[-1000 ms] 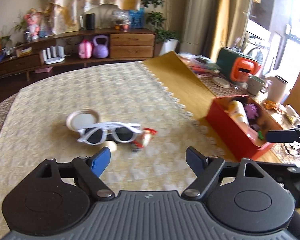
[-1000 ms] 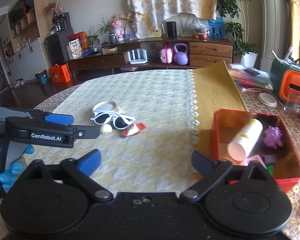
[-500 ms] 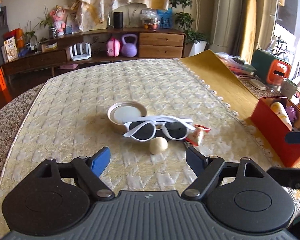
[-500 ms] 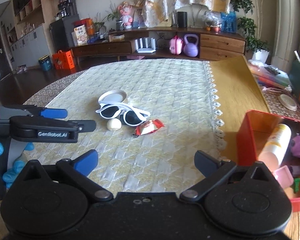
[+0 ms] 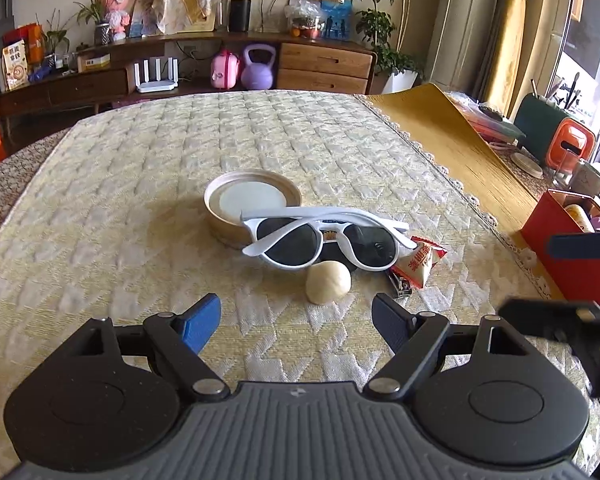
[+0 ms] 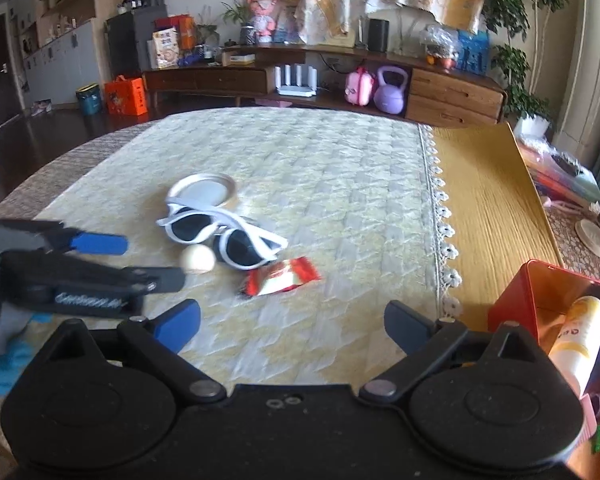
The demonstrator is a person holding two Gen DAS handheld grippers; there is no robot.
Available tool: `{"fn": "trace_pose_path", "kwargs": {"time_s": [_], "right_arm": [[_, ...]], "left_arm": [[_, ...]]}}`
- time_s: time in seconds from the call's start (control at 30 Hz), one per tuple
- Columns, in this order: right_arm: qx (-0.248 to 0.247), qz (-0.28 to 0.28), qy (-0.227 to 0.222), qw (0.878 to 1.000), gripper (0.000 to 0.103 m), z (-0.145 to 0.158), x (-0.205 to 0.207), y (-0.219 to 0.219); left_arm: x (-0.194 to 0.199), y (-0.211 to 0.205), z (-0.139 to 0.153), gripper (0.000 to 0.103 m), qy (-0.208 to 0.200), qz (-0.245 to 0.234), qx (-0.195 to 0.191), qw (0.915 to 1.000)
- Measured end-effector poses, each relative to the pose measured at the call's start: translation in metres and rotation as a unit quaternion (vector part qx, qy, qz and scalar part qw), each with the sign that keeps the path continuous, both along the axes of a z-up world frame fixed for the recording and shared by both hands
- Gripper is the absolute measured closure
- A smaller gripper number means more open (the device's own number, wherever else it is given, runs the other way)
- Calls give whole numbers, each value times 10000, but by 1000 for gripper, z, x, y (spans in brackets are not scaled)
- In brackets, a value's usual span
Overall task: Organize rigid objects
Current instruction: 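Grasp the cream ball with the left tool while the right tool grasps the red candy wrapper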
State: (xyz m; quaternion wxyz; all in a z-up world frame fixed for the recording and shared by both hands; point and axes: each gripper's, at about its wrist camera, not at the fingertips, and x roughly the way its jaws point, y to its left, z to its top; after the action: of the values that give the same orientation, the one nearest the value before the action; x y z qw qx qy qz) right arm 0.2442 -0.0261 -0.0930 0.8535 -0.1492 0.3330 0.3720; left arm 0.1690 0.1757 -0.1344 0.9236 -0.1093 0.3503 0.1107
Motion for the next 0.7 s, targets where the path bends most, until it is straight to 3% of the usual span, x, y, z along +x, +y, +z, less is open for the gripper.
{"fn": "trace_pose_path", "kwargs": {"time_s": [0.4,0.5,0.7], "right_arm": [[-143,284,487,9983,23,-19,43,29],[-115,316,596,9977,27,-24,49,33],[-18,360,750,9965,31,-30,55,37]], "left_arm": [[13,-11,-16,21,-121,117,236,9996],[15,-13,-18,24,-171,104,232,9995],[19,-19,-19,40,-271,2,287,9992]]}}
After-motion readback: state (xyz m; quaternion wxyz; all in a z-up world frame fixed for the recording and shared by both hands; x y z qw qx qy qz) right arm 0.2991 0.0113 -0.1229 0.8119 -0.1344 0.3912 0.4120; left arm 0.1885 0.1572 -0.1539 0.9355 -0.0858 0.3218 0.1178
